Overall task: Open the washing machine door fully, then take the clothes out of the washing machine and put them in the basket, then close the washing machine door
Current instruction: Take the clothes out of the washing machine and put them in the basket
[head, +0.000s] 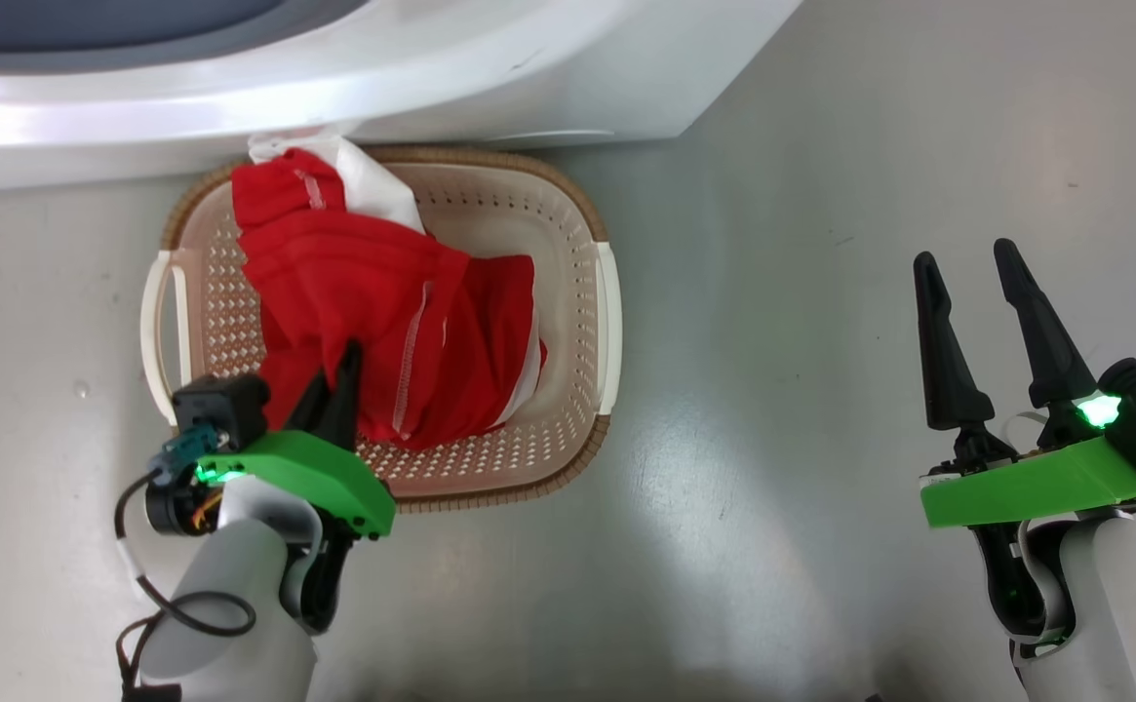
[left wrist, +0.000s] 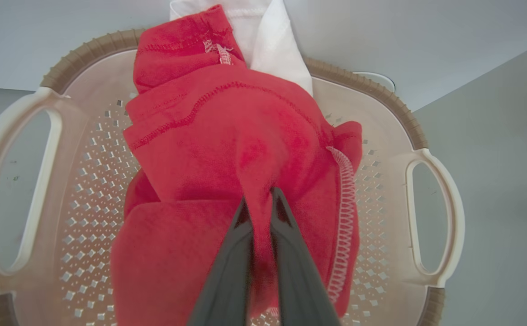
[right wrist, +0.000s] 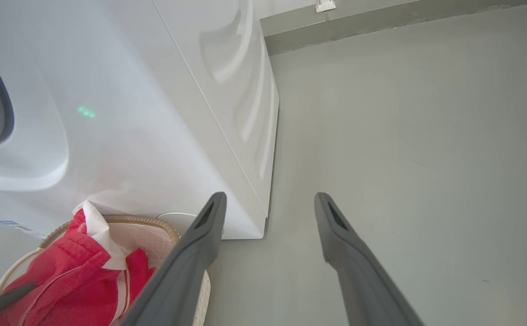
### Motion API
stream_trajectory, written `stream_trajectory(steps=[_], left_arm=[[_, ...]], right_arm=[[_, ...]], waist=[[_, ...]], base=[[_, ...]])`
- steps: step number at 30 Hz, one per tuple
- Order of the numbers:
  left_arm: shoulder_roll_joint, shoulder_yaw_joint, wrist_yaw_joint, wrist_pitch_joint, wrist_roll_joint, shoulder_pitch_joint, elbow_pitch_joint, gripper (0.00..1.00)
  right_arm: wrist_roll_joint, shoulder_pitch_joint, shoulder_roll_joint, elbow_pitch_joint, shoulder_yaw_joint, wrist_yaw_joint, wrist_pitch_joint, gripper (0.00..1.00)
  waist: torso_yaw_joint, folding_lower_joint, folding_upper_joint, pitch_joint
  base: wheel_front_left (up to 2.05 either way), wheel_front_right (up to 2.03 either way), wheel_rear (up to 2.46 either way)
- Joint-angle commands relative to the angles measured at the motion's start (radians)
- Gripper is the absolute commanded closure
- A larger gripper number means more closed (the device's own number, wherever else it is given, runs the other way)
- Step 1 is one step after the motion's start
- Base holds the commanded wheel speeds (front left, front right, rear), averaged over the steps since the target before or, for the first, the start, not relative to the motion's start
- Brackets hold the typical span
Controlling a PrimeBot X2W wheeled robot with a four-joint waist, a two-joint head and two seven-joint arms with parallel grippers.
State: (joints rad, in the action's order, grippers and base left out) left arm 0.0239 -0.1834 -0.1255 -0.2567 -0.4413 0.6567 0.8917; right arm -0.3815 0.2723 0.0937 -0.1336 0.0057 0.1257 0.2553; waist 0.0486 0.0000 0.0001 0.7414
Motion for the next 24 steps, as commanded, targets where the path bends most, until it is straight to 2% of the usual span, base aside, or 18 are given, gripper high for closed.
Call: stream_trajectory(steps=[1,8,9,10,13,14,24], left_arm=[[0.027,0.019,-0.005,-0.005,-0.003,-0.010,-0.005,1.00],[0.026,0.003,-0.005,-0.005,-0.020,0.020,0.033,1.00],[0.026,0.004,-0.005,-0.005,-0.021,0.022,0.035,0.95],[0.026,0.005,-0.005,-0.005,-0.022,0.024,0.037,0.72],[0.026,0.007,-0.005,-0.005,-0.023,0.024,0.033,0.29],[0.026,0.007,-0.005,-0.005,-0.024,0.022,0.033,0.02],[0.026,0.043,-0.005,-0.005,-0.009,-0.019,0.022,0.00]], right_arm=[[0.007,-0.012,0.004,0.025,0.016,0.005,0.006,0.00],[0.011,-0.003,0.002,0.026,0.016,0.005,0.006,0.00],[0.011,-0.001,0.001,0.026,0.016,0.005,0.006,0.00],[0.011,0.000,0.000,0.025,0.016,0.005,0.006,0.00],[0.011,0.003,-0.001,0.022,0.015,0.005,0.006,0.00],[0.010,0.003,-0.002,0.020,0.015,0.005,0.006,0.00],[0.000,-0.004,-0.008,-0.004,0.019,0.005,0.006,0.00]], waist=[[0.004,0.0000,-0.0001,0.018],[0.004,0.0000,-0.0001,0.039],[0.003,0.0000,-0.0001,0.039],[0.003,0.0000,-0.0001,0.039],[0.002,0.0000,-0.0001,0.033],[0.002,0.0000,-0.0001,0.029],[-0.006,0.0000,-0.0001,-0.051]], base=[[0.00,0.00,0.00],[0.00,0.00,0.00],[0.00,0.00,0.00],[0.00,0.00,0.00],[0.00,0.00,0.00],[0.00,0.00,0.00],[0.00,0.00,0.00]])
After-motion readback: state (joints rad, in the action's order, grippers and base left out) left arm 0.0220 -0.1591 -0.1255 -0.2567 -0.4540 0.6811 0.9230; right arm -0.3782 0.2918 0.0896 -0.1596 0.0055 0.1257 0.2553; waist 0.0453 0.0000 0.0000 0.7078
